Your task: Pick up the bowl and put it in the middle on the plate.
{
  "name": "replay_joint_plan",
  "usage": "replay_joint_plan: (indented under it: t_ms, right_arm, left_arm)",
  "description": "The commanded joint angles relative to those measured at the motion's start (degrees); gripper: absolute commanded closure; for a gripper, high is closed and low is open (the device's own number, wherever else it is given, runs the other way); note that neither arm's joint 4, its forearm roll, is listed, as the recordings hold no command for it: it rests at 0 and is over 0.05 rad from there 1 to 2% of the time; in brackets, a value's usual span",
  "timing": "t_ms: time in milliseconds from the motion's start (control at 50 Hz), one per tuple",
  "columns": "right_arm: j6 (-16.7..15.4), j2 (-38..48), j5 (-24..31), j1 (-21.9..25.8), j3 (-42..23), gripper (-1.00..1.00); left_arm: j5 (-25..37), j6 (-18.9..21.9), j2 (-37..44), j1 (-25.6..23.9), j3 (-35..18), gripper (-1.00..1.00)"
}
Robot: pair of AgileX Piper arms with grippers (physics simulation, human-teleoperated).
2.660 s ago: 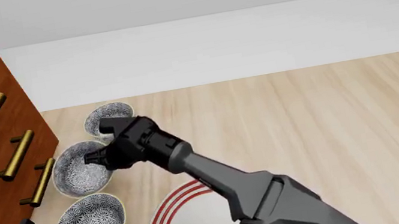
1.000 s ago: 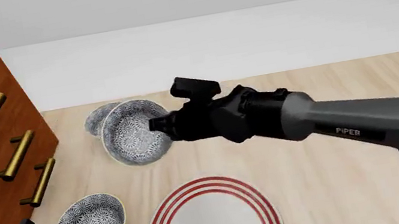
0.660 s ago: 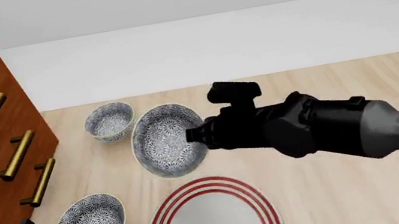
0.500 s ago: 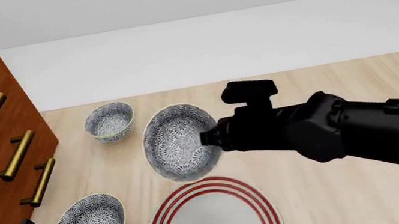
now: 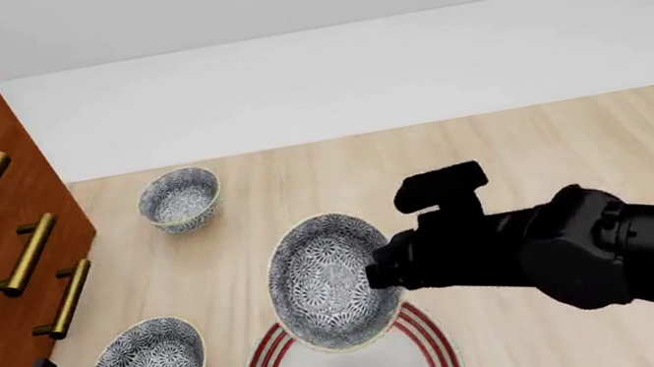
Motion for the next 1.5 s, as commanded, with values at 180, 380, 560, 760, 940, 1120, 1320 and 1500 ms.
replay_joint_plan:
  t_ms: [180, 380, 560, 760, 940, 1120, 1320, 1500]
  right_arm:
    - [-0.3, -0.6, -0.2, 3.8, 5.5, 1.00]
    - [-0.5, 0.0, -1.1, 4.8, 7.9, 1.00]
    - [1.1, 2.3, -3.5, 6.8, 10.2, 1.00]
    - [2.8, 4.4, -5.0, 8.6, 11.3, 1.00]
    - [5.6, 7.5, -7.9, 11.4, 12.5, 1.00]
    - [7.4, 9.2, -9.3, 13.2, 12.9, 1.00]
    - [6.5, 8.9, -9.1, 12.0, 12.5, 1.00]
    - [5.6, 8.6, -8.6, 11.0, 12.3, 1.00]
  left_arm:
    - [0.0, 0.0, 0.0, 0.0, 0.0, -1.00]
    - [0.0, 0.0, 0.0, 0.0, 0.0, -1.00]
    - [0.0, 0.0, 0.0, 0.0, 0.0, -1.00]
    - [0.0, 0.0, 0.0, 0.0, 0.0, -1.00]
    - [0.0, 0.0, 0.0, 0.0, 0.0, -1.00]
    - [0.0, 0.0, 0.0, 0.0, 0.0, -1.00]
    - [0.0, 0.0, 0.0, 0.0, 0.0, -1.00]
    - [0.0, 0.0, 0.0, 0.0, 0.0, -1.00]
